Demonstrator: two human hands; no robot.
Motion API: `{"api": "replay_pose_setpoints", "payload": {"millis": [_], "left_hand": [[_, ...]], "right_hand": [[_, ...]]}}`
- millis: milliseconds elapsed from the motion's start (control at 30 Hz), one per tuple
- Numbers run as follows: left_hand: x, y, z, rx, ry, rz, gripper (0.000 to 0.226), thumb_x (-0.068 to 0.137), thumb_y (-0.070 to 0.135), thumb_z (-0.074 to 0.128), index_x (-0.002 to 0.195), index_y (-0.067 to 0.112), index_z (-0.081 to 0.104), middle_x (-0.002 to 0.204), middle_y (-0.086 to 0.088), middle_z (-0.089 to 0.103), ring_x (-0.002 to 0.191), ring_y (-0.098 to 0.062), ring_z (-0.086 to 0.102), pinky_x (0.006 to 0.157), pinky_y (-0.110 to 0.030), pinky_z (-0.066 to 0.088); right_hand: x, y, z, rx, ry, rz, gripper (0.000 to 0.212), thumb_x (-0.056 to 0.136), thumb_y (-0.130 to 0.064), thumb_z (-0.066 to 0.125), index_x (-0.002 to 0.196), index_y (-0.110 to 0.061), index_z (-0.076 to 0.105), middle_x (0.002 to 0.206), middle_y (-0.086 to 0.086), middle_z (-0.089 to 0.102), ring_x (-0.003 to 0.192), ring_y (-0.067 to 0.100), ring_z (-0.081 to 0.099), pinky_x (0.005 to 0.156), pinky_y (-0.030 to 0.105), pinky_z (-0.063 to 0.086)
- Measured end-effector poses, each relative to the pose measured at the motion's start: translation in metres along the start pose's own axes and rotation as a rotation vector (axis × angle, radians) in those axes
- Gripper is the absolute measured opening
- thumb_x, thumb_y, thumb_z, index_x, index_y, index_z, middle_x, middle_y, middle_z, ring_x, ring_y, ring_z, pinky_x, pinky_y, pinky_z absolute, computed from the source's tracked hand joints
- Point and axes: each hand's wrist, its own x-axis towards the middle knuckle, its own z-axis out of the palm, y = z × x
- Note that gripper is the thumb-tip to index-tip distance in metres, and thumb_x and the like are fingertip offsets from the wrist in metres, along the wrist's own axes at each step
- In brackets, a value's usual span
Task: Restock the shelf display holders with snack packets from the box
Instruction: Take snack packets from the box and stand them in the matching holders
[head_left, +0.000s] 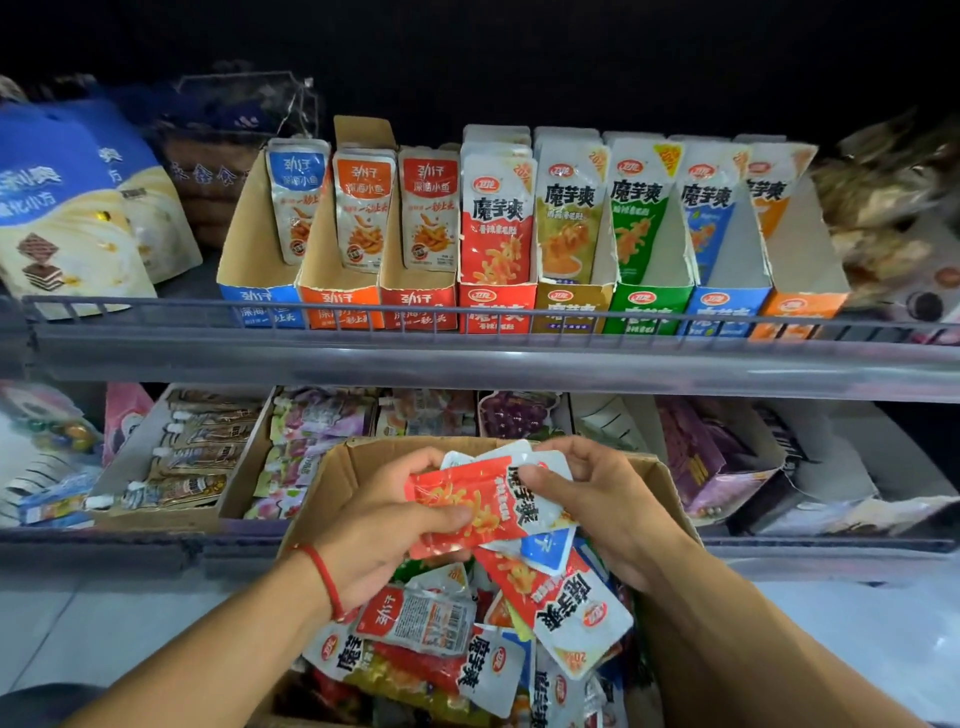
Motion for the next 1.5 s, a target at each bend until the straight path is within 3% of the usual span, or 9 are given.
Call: {"api": "replay_pose_setpoints", "payload": {"millis": [267,367,633,767,900,1033,1167,1333,1500], "left_hand": [[0.004,0.006,-0.016,-0.262,0.169,-0.023,0.054,0.072,-0.012,0.073,0.12,0.009,0.06,0.107,-0.023,0.075,0.08,-0.032,0.075,0.056,-0.038,0.062],[0.002,0.008,-0.019,-0.294,0.162,-0.029,0.045,0.074,-0.014,0.072,0.107,0.013,0.06,0.102,-0.022,0.076,0.075,-0.032,0.075,0.06,-0.042,0.063],[-0.013,0.012,-0.022,-0.06,-0.002,0.009,0.066,0.066,-0.004,0.082,0.126,0.015,0.062,0.114,-0.016,0.075,0.108,-0.033,0.072,0.094,-0.049,0.058],[-0.015,0.006,-0.017,-0.06,-0.012,0.033,0.056,0.075,-0.006,0.077,0.125,0.011,0.062,0.114,-0.017,0.075,0.105,-0.034,0.073,0.077,-0.044,0.064],[-0.015,0.003,-0.015,-0.022,0.087,0.083,0.052,0.073,-0.005,0.08,0.12,0.01,0.064,0.106,-0.015,0.077,0.097,-0.034,0.076,0.077,-0.048,0.064],[-0.015,-0.003,-0.01,-0.012,0.087,0.109,0.046,0.073,0.001,0.083,0.116,0.008,0.066,0.101,-0.015,0.078,0.094,-0.035,0.076,0.07,-0.038,0.065],[-0.013,-0.002,-0.015,0.015,0.011,0.153,0.052,0.073,-0.003,0.083,0.12,0.009,0.065,0.11,-0.017,0.076,0.101,-0.034,0.074,0.075,-0.038,0.064],[-0.011,0.001,-0.015,0.185,0.11,0.236,0.049,0.064,0.017,0.093,0.109,0.019,0.072,0.105,-0.009,0.077,0.098,-0.029,0.074,0.083,-0.045,0.059],[-0.007,0.01,-0.014,0.155,0.209,0.221,0.04,0.077,-0.009,0.081,0.108,0.014,0.071,0.092,-0.013,0.078,0.08,-0.033,0.075,0.073,-0.043,0.061]], "right_hand": [[-0.01,-0.002,-0.022,-0.368,-0.31,0.072,0.051,0.086,-0.017,0.081,0.131,-0.024,0.058,0.116,-0.002,0.077,0.107,0.017,0.074,0.101,0.043,0.056],[-0.01,0.005,-0.023,-0.334,-0.233,0.039,0.039,0.087,-0.007,0.078,0.123,-0.014,0.063,0.115,-0.001,0.077,0.104,0.02,0.075,0.097,0.044,0.058],[-0.006,0.001,-0.024,-0.158,0.088,-0.137,0.028,0.086,-0.014,0.074,0.113,-0.012,0.065,0.098,0.009,0.08,0.092,0.03,0.077,0.091,0.058,0.058],[-0.008,0.006,-0.016,-0.172,0.066,-0.109,0.018,0.106,-0.022,0.051,0.119,-0.015,0.063,0.101,0.006,0.08,0.096,0.024,0.077,0.095,0.054,0.057],[-0.009,0.013,-0.007,-0.066,0.005,-0.043,0.052,0.093,-0.056,0.064,0.132,-0.023,0.055,0.118,0.005,0.075,0.109,0.027,0.072,0.1,0.057,0.054],[-0.009,0.015,-0.001,-0.35,0.093,-0.112,0.041,0.086,-0.029,0.08,0.116,-0.025,0.053,0.102,0.002,0.077,0.084,0.018,0.078,0.077,0.046,0.065],[-0.009,0.009,-0.004,-0.238,0.149,-0.175,0.017,0.094,-0.02,0.071,0.109,-0.017,0.063,0.095,0.003,0.08,0.084,0.021,0.079,0.081,0.051,0.063],[-0.012,0.005,-0.008,-0.085,0.113,-0.167,0.016,0.1,-0.021,0.062,0.112,-0.01,0.061,0.094,0.012,0.079,0.086,0.031,0.078,0.082,0.051,0.062],[-0.011,0.002,-0.007,-0.199,0.19,-0.279,0.013,0.102,-0.024,0.06,0.111,-0.015,0.059,0.097,0.01,0.078,0.087,0.027,0.078,0.078,0.052,0.063]]}}
